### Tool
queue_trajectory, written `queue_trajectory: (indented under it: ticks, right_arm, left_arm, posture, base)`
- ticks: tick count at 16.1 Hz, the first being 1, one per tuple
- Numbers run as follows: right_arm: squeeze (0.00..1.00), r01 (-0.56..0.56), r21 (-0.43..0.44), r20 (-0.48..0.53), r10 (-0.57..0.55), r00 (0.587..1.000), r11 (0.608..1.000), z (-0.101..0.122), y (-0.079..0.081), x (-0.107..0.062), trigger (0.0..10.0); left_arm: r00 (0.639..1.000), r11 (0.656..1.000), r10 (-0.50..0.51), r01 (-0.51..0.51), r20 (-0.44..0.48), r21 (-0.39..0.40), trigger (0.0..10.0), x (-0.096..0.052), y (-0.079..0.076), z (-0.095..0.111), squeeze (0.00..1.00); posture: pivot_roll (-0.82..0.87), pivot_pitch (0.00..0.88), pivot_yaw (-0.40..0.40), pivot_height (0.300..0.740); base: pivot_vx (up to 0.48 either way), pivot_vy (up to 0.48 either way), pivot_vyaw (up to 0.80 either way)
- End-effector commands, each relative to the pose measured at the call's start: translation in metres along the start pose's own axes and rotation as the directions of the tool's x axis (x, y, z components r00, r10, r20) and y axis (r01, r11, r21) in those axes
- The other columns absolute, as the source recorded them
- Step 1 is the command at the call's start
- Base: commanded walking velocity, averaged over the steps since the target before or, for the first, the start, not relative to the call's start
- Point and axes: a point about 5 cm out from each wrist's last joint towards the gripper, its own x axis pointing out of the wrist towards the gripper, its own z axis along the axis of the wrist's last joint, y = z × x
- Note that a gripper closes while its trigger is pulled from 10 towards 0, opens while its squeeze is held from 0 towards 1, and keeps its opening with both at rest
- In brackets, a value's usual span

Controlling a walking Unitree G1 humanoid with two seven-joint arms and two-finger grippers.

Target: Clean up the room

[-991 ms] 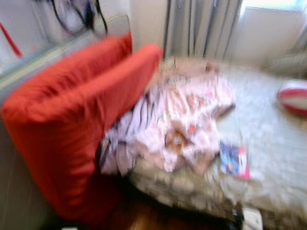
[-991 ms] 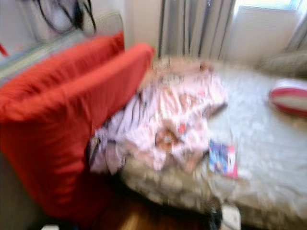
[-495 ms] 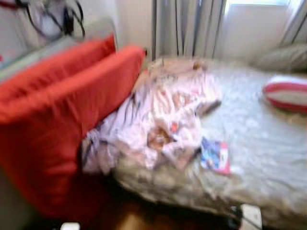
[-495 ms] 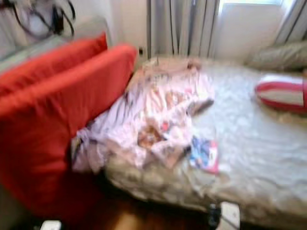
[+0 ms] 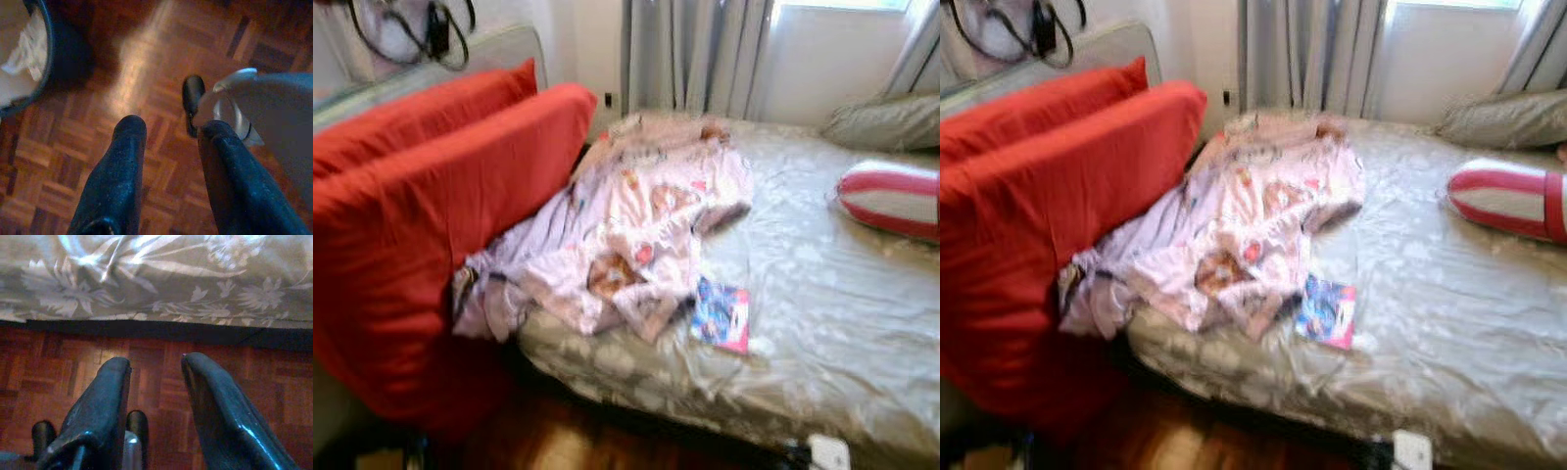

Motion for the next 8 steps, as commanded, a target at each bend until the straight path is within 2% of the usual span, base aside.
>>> queue_trajectory:
  ticks: [1, 3, 4, 5, 6, 7, 8]
  right_arm:
    - [0.00, 0.014, 0.017, 0.004, -0.014, 1.000, 1.000, -0.001, -0.002, -0.001, 10.0]
    - [0.00, 0.014, 0.014, 0.001, -0.014, 1.000, 1.000, -0.002, -0.003, -0.002, 10.0]
    - [0.00, 0.009, 0.012, 0.001, -0.009, 1.000, 1.000, -0.003, -0.003, -0.002, 10.0]
    - [0.00, 0.006, 0.012, 0.002, -0.006, 1.000, 1.000, -0.004, -0.002, -0.002, 10.0]
    - [0.00, 0.005, 0.011, 0.003, -0.005, 1.000, 1.000, -0.005, -0.002, -0.003, 10.0]
    - [0.00, 0.003, 0.010, 0.005, -0.003, 1.000, 1.000, -0.005, -0.002, -0.003, 10.0]
    - [0.00, 0.003, 0.011, 0.008, -0.003, 1.000, 1.000, -0.005, -0.002, -0.003, 10.0]
  left_arm:
    - [1.000, 1.000, 0.007, -0.006, -0.022, 0.023, 10.0, -0.002, 0.004, -0.004, 0.00]
    - [1.000, 1.000, 0.015, -0.015, -0.010, 0.021, 10.0, -0.002, 0.005, -0.004, 0.00]
    - [1.000, 1.000, 0.019, -0.019, 0.006, -0.012, 10.0, -0.003, 0.006, -0.004, 0.00]
    - [0.996, 1.000, -0.029, 0.029, 0.079, -0.002, 10.0, 0.006, -0.018, 0.020, 0.00]
    - [0.978, 0.995, -0.103, 0.100, 0.182, 0.024, 10.0, 0.015, -0.057, 0.058, 0.00]
    - [0.965, 0.990, -0.138, 0.136, 0.222, 0.025, 10.0, 0.017, -0.078, 0.076, 0.00]
    - [0.965, 0.990, -0.139, 0.136, 0.220, 0.029, 10.0, 0.017, -0.078, 0.075, 0.00]
  posture:
    - [0.01, 0.000, -0.002, 0.740]
    - [0.01, 0.006, -0.005, 0.740]
    - [0.01, 0.023, -0.005, 0.740]
    - [0.01, 0.023, -0.004, 0.740]
    - [0.01, 0.022, -0.003, 0.740]
    - [0.01, 0.020, -0.003, 0.740]
    - [0.01, 0.021, -0.002, 0.740]
  base:
    - [0.000, 0.000, 0.00]
    - [0.000, 0.000, 0.00]
    - [0.000, 0.000, 0.00]
    - [0.000, 0.000, 0.00]
    - [0.000, 0.000, 0.00]
    - [0.000, 0.000, 0.00]
    - [0.000, 0.000, 0.00]
